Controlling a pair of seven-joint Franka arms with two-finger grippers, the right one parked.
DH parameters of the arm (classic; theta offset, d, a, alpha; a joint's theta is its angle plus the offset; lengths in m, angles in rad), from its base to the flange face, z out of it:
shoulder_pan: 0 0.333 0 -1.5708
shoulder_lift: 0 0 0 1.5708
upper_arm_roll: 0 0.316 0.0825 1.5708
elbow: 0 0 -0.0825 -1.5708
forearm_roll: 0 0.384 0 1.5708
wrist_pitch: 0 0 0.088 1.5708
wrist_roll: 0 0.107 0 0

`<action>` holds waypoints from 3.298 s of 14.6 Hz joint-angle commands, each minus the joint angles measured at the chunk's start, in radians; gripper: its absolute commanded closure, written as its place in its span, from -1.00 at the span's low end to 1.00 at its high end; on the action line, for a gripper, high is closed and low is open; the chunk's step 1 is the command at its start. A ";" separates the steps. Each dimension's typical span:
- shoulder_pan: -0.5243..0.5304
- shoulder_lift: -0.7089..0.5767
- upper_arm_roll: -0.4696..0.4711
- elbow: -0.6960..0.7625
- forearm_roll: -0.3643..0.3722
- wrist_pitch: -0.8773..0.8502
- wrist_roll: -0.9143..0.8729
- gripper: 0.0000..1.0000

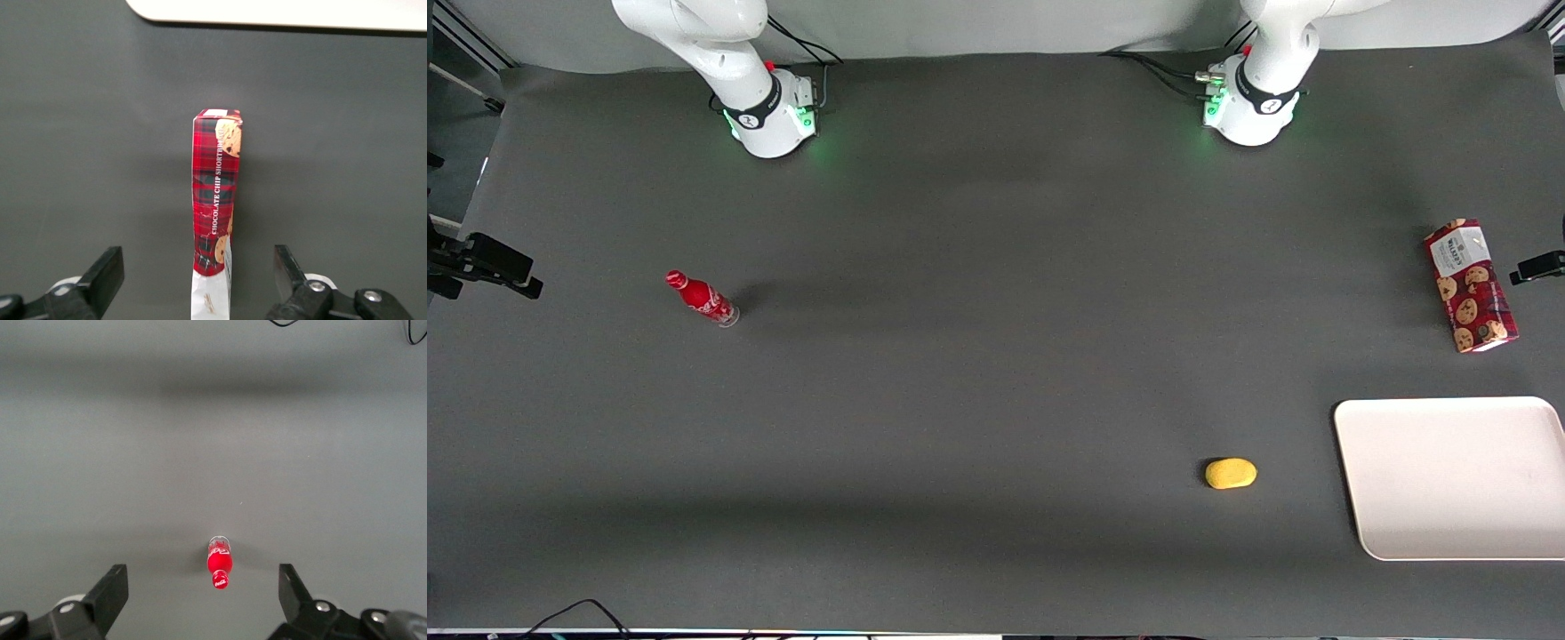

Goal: Place red cookie box on tray
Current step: 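Close the left gripper on the top of the red cookie box, then lift the red cookie box with the left gripper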

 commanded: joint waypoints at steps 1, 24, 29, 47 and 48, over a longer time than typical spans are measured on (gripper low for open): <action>0.004 0.022 0.004 -0.066 -0.074 0.106 0.051 -1.00; 0.002 0.183 0.006 -0.112 -0.254 0.209 0.184 0.77; -0.004 0.179 0.004 -0.095 -0.254 0.177 0.173 1.00; 0.125 0.447 -0.095 0.961 -0.163 -0.434 -0.054 1.00; 0.146 0.475 -0.124 0.995 -0.163 -0.414 -0.060 1.00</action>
